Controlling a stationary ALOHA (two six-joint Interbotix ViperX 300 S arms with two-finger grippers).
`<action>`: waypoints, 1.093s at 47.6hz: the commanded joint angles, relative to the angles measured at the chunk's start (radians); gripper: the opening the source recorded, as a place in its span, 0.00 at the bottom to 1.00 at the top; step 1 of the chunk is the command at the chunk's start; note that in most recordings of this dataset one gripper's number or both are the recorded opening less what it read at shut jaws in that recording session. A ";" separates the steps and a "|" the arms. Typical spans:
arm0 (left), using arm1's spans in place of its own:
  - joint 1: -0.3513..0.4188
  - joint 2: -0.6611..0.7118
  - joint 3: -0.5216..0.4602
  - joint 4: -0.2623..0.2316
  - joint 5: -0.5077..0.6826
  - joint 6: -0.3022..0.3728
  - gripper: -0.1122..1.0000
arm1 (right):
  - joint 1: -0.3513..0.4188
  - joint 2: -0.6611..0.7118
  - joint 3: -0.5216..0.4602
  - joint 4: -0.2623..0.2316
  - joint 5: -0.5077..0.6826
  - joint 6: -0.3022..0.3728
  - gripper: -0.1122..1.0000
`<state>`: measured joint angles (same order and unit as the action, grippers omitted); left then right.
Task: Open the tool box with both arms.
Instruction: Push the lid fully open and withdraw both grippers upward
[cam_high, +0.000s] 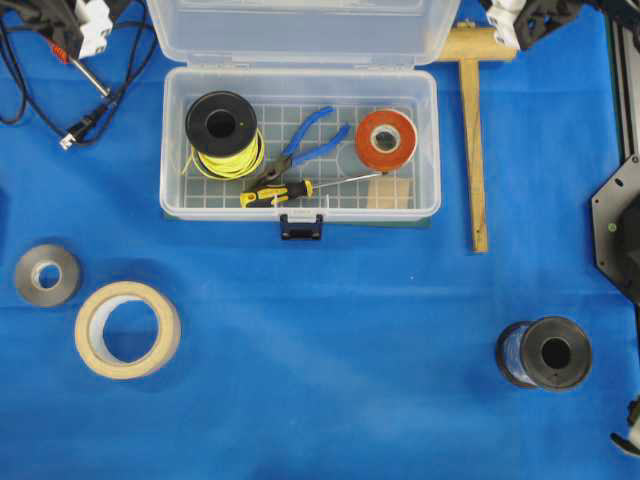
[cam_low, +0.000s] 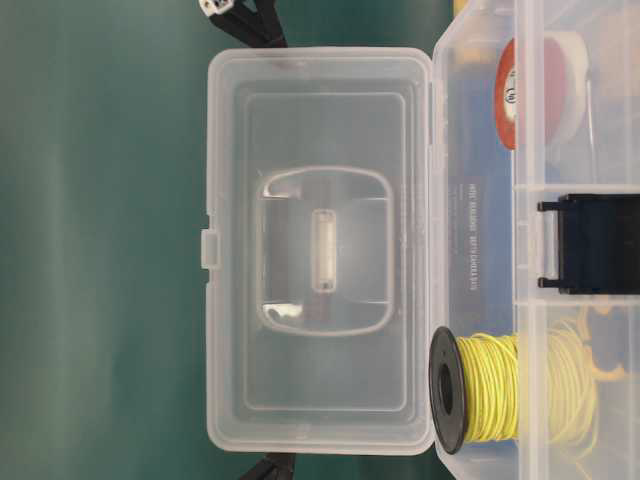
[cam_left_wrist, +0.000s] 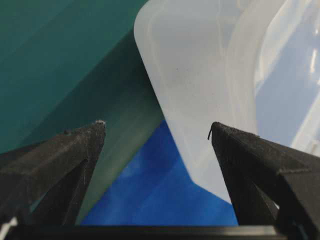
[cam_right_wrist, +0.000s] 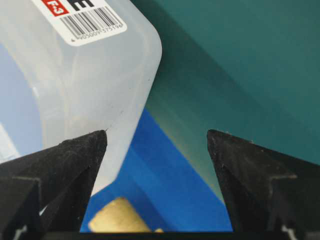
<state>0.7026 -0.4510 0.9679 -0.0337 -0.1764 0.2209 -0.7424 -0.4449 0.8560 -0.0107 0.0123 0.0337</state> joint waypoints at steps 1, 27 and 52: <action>0.003 0.014 -0.034 0.000 -0.008 0.000 0.92 | -0.009 0.012 -0.038 0.003 -0.011 0.002 0.85; 0.061 -0.060 0.026 0.000 0.008 0.002 0.92 | -0.074 -0.097 0.028 0.003 0.035 0.002 0.85; 0.094 -0.255 0.123 0.000 0.057 -0.005 0.92 | -0.094 -0.249 0.087 0.005 0.107 0.011 0.85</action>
<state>0.7961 -0.7041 1.1029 -0.0353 -0.1166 0.2209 -0.8330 -0.7041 0.9587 -0.0092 0.1243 0.0414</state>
